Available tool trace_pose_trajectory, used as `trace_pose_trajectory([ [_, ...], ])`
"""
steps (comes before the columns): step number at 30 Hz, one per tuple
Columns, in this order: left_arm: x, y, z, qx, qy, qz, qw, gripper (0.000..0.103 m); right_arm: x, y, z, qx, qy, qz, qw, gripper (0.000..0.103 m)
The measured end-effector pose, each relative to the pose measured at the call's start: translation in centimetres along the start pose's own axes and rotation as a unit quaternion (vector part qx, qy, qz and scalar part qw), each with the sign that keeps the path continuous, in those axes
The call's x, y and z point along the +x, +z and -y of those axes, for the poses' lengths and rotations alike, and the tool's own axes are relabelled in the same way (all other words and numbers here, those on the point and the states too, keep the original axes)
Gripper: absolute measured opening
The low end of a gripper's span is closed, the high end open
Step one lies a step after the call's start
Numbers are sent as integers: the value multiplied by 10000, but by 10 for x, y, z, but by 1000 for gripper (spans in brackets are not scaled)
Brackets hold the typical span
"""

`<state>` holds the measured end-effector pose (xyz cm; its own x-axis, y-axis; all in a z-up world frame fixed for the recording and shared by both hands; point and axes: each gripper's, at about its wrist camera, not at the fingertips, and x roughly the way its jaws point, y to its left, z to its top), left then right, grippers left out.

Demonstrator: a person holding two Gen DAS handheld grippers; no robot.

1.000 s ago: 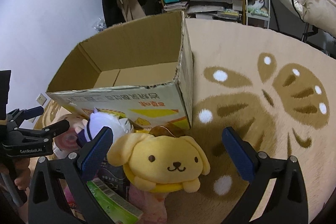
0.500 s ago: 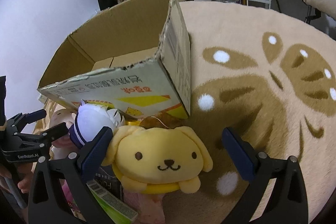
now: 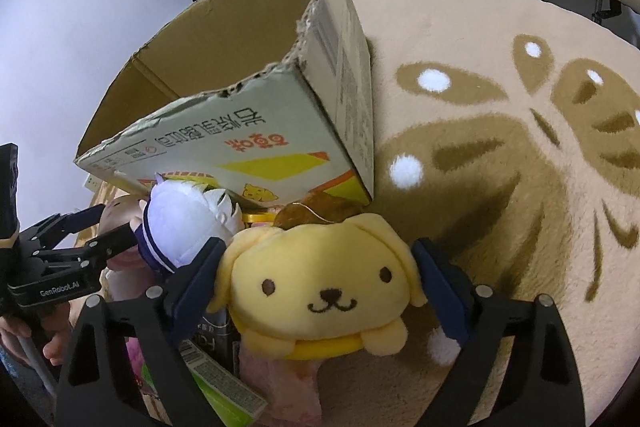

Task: Organize soft objects
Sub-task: 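Move left tool to the pink cube plush while right tool reaches the yellow dog plush, then close left tool on the pink cube plush while right tool grips the yellow dog plush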

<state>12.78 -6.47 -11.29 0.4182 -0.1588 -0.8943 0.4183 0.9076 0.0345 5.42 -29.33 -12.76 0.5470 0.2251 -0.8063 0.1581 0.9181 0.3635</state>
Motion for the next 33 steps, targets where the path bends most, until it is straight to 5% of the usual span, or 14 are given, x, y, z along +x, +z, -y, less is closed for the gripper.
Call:
trace_pose_trajectory([
  [9,-10,-5,10,148,-36,119,9998,40,9,0,-5,-86,-41,-115,9999,91],
  [33,-47,-19,2,-49,164,502,9986,35,-30,-12,-39,-600,-307,440,9968,87],
])
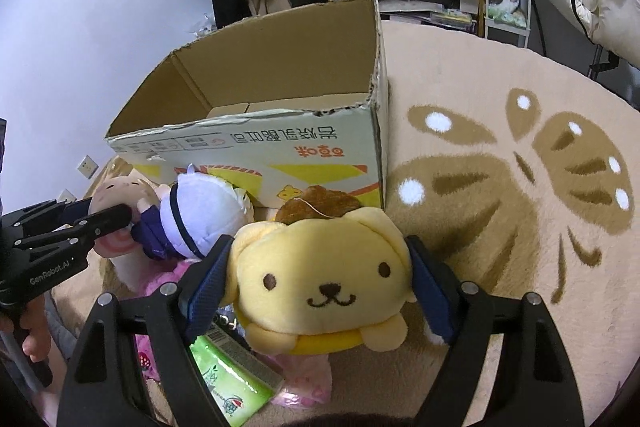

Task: Organize soft objects
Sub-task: 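Close left tool on the pink cube plush while right tool grips the yellow dog plush, then lift both plushes and carry them over the cardboard box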

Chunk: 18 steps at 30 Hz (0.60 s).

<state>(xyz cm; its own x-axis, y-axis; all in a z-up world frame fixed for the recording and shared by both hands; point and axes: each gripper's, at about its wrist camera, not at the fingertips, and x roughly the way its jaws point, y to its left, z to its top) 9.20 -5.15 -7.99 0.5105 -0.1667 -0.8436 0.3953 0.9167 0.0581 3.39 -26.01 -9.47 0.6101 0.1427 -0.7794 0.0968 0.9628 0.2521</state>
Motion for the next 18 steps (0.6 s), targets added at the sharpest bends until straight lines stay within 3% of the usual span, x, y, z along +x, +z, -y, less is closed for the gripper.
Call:
trace_pose_trajectory([
  [8,1,-4,-2,-88,57,-128,9999,41,-9,-4,-1,27,49,25,10000,88],
  [18,3,-5,-18,-589,-300,-314,9973,44,-8,1,3,18,113,5,9999,88],
])
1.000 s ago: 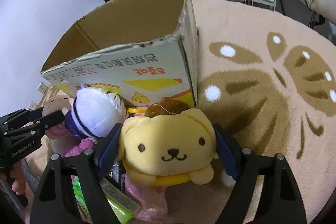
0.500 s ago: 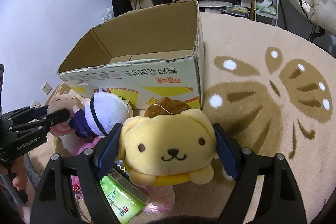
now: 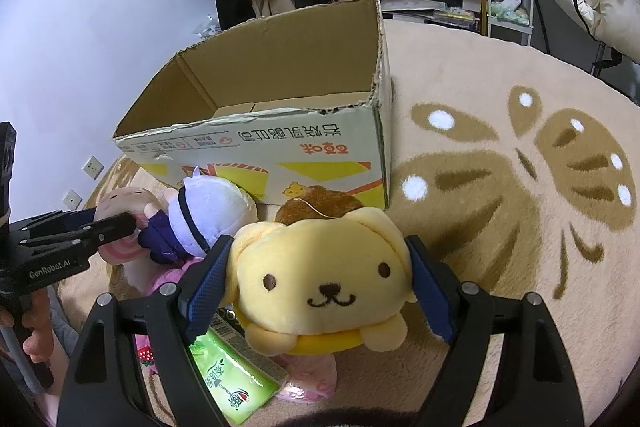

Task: Organize soft objects
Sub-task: 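Lift both plushes and carry them over the cardboard box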

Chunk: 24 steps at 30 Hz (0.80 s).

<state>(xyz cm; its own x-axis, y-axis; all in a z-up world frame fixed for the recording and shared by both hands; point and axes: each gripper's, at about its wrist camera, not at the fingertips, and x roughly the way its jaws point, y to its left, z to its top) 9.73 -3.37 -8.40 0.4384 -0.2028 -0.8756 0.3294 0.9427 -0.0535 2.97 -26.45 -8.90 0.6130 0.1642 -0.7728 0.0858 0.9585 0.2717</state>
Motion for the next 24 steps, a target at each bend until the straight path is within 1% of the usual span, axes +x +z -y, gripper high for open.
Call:
trace_pose_trajectory([
  [5,1,-1,-4,-111,-101,-36,9999,41,3,1,2,3,4,-35,10000,88],
  [11,-8,-3,-5,-98,-51,142,9998,40,1,2,1,-46,-37,42,10000,88],
  [13,-10,-4,-6,-99,-57,139,9998,41,0,1,1,-5,12,84,10000,88],
  [16,-9,-4,-7,-142,-115,36,9998,43,-1,2,3,57,45,111,9999,88],
  [20,-8,-3,-9,-232,-95,-21,9997,48,0,3,2,69,52,85,9999,88],
  [24,-7,-3,-13,-370,-195,-75,9991,48,0,2,0,-1,50,77,10000,88],
])
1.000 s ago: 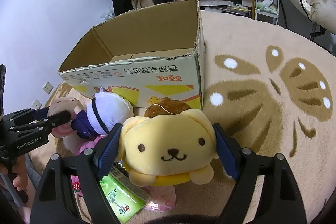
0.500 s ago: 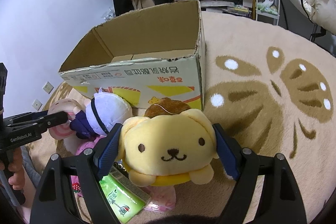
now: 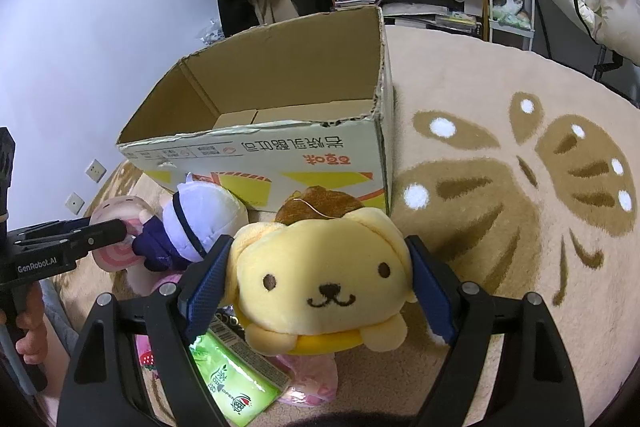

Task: Organize soft objects
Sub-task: 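Lift both plushes and carry them over the cardboard box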

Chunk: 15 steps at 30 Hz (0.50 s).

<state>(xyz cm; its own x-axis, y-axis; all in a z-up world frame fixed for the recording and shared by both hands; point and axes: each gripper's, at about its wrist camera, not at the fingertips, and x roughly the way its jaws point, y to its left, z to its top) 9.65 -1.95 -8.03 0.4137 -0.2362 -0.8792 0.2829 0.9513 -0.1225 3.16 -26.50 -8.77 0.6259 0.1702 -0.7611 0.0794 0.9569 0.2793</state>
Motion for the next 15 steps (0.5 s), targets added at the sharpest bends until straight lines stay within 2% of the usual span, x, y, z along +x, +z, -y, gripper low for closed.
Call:
trace_pose_trajectory([
  [9,0,1,-11,-447,-252,-75,9987,48,1,0,1,8,14,-15,10000,88],
  [15,-3,1,-11,-472,-284,-18,9985,47,1,0,0,-5,9,-30,10000,88],
])
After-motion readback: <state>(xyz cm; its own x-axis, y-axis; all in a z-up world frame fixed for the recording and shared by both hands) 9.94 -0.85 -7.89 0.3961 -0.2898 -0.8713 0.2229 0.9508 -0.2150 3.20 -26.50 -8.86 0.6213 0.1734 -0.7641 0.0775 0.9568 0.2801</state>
